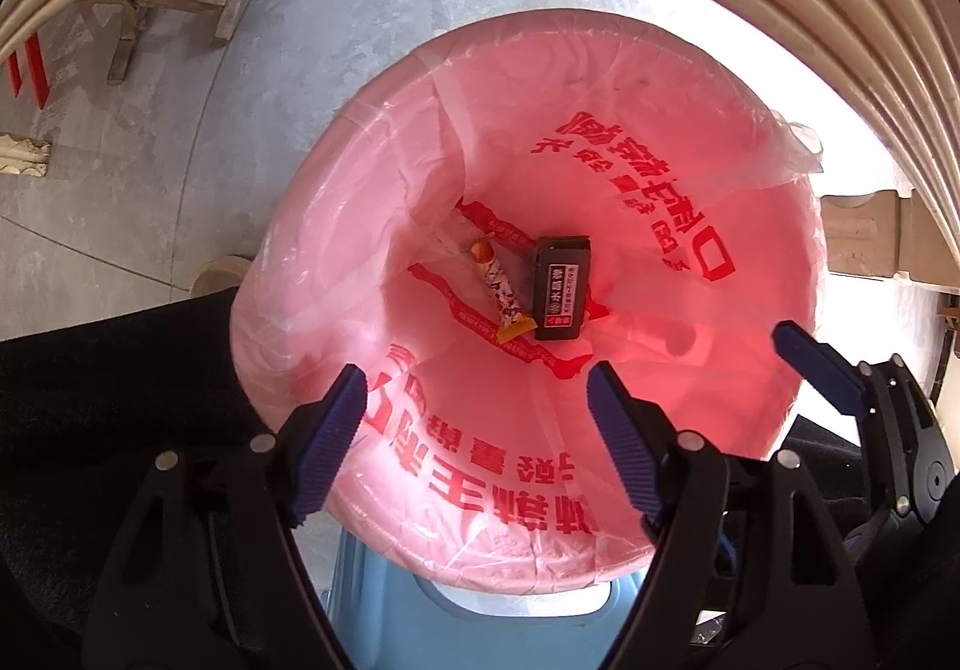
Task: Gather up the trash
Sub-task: 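Open both tools to drop the bar and box into the bin, then raise both tools back toward the table items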
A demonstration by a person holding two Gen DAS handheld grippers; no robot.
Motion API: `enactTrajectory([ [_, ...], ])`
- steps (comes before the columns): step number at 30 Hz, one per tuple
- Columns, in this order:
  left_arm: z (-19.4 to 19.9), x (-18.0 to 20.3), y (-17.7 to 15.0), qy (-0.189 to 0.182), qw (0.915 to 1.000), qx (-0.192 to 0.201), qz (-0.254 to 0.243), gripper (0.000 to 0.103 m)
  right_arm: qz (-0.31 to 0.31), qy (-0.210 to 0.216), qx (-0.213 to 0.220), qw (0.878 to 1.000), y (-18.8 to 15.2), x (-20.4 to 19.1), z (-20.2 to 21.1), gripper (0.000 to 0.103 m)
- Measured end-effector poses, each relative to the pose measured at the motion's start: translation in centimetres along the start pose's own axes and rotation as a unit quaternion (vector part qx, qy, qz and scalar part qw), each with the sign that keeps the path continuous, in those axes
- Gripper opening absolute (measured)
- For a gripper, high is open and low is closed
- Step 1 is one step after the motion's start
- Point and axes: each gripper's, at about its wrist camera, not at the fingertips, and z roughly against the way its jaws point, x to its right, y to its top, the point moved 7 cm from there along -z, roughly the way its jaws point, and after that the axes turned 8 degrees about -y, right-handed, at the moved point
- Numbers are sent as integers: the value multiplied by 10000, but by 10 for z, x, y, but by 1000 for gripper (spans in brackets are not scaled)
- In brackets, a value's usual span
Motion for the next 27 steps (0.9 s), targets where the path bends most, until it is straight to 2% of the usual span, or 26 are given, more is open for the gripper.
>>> enactTrajectory([
  [8, 16, -7, -18, 182, 9997, -101, 92, 74, 215, -98, 164, 9996, -8, -11, 32, 82],
  [11, 28, -10, -30, 511, 9985, -192, -5, 74, 187, -83, 334, 9992, -14, -15, 55, 87],
  [14, 55, -10, -40, 534, 9985, 19, -88, 74, 37, 113, 441, 9990, -21, -20, 81, 89],
  [19, 129, -11, -48, 248, 9983, 536, 8, 75, -274, 532, 909, 9941, -19, -11, 154, 90],
  [22, 186, -7, -44, 66, 9953, 962, 103, 75, -287, 609, 1317, 9890, -4, 2, 211, 95],
  [25, 245, 1, -37, -130, 9898, 1417, 125, 88, -138, 543, 1748, 9830, 18, 15, 270, 96],
  [27, 286, 9, -30, -259, 9848, 1717, 67, 88, -27, 572, 1986, 9784, 35, 23, 308, 96],
])
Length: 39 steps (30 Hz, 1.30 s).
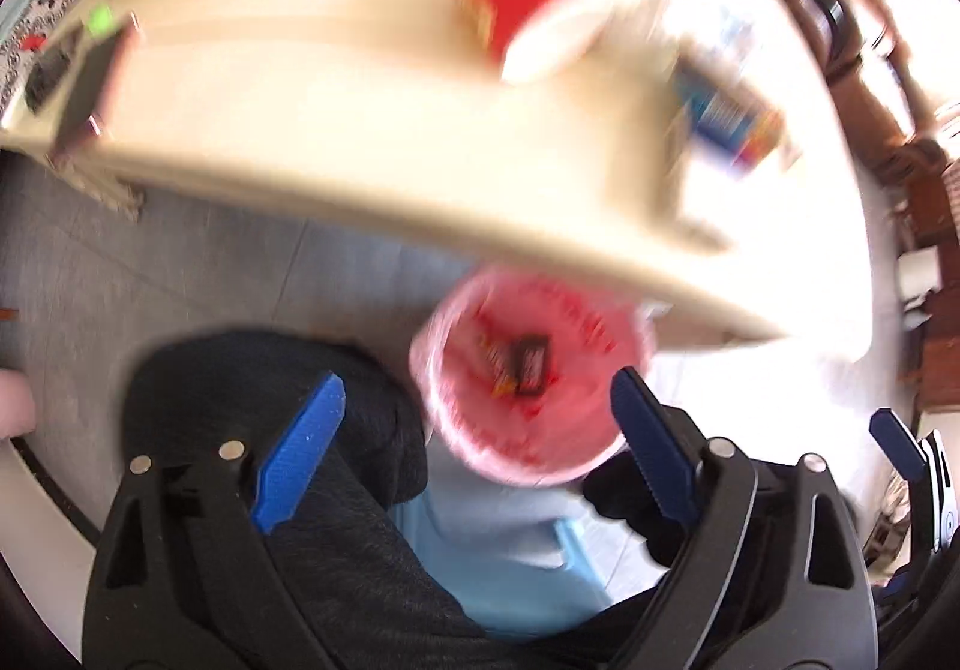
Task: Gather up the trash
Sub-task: 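Raise both tools back toward the table items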
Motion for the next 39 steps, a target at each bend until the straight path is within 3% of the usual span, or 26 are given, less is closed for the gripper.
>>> enactTrajectory([
  [9, 104, 42, 72, -19, 9974, 616, -366, 93, 409, 113, 566, 9975, 106, 13, 81, 96],
  [16, 139, 58, 110, -56, 9957, 824, -431, 94, 558, 182, 729, 9956, 158, 28, 105, 96],
  [22, 136, 56, 131, -135, 9974, 665, -238, 94, 745, 168, 733, 9944, 188, 43, 109, 96],
  [29, 130, 55, 154, 159, 9977, 637, -173, 94, 688, 183, 690, 9951, 207, 62, 88, 96],
  [39, 79, 60, 170, 257, 9994, 138, -196, 94, 612, 254, 317, 9973, 212, 83, 35, 96],
])
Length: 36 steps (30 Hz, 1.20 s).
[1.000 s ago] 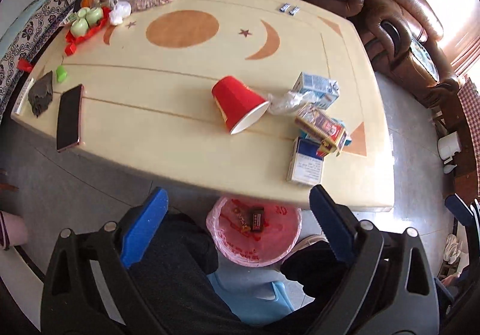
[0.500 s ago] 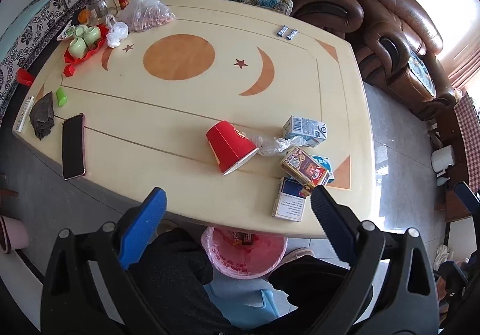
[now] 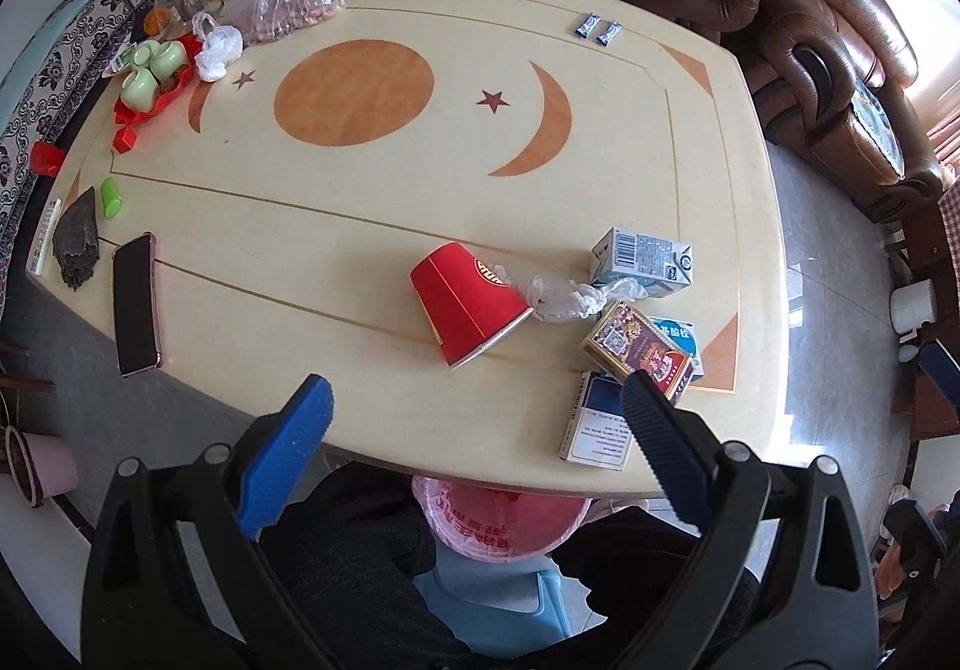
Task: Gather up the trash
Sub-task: 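Raise both tools back toward the table items, then grasp the red paper cup with the left tool while the right tool grasps the card box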
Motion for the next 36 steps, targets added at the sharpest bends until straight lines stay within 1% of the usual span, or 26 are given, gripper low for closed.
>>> enactTrajectory([
  [5, -17, -4, 9, 114, 9999, -74, 75, 94, 50, 28, -205, 9998, -3, 8, -26, 96],
  [12, -57, -12, 16, 51, 9984, -429, 361, 94, 125, 108, -521, 9985, -10, 15, -64, 96],
  [20, -97, -25, 22, 90, 9950, -737, 673, 94, 183, 268, -883, 9956, -20, 19, -108, 96],
  [24, -114, -35, 24, 186, 9933, -844, 769, 94, 205, 386, -1106, 9929, -29, 17, -132, 96],
  [30, -140, -46, 25, 162, 9897, -1017, 993, 94, 505, 372, -1574, 9855, -54, 8, -172, 96],
  [36, -161, -53, 28, 186, 9873, -1071, 1158, 94, 881, 270, -1833, 9787, -72, 0, -195, 96],
])
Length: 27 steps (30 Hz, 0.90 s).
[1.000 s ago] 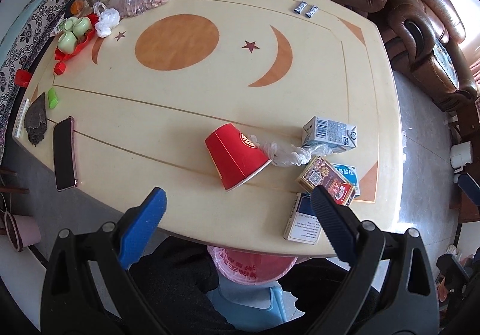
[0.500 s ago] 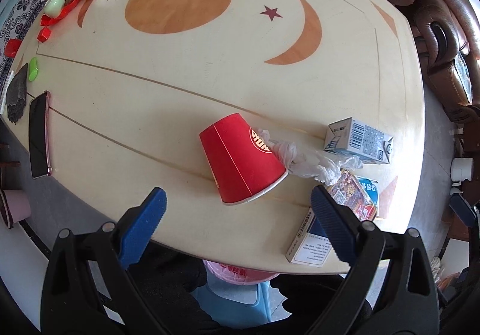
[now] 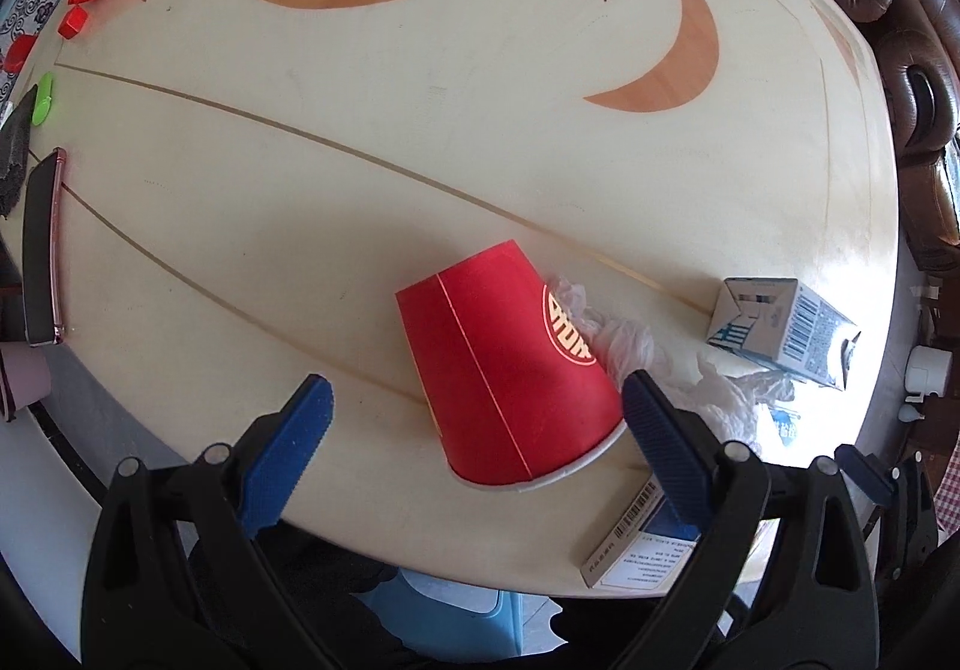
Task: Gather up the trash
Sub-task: 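Grasp the red paper cup with the left tool while the right tool grasps the card box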
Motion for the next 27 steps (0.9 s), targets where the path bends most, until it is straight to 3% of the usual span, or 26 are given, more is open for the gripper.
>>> enactTrajectory([
  [6, -17, -3, 3, 22, 9998, -95, 145, 94, 165, -73, -108, 9998, -2, -3, -17, 96],
  [13, -35, -6, 1, -305, 9983, -278, 416, 94, 269, -209, -109, 9994, 1, -6, -32, 95],
  [15, -39, -10, 0, -366, 9974, -339, 517, 94, 307, -278, -36, 9991, 2, -8, -32, 86],
  [17, -44, -13, 0, -381, 9969, -391, 564, 94, 349, -382, -32, 9987, 4, -9, -34, 70],
  [21, -50, -19, 2, -489, 9959, -453, 617, 94, 337, -525, 55, 9980, 6, -9, -35, 62],
  [24, -48, -22, 3, -511, 9961, -391, 599, 86, 252, -591, 201, 9977, 9, -6, -30, 61],
  [27, -40, -27, 4, -554, 9966, -348, 501, 69, 167, -662, 266, 9973, 11, -3, -25, 60],
])
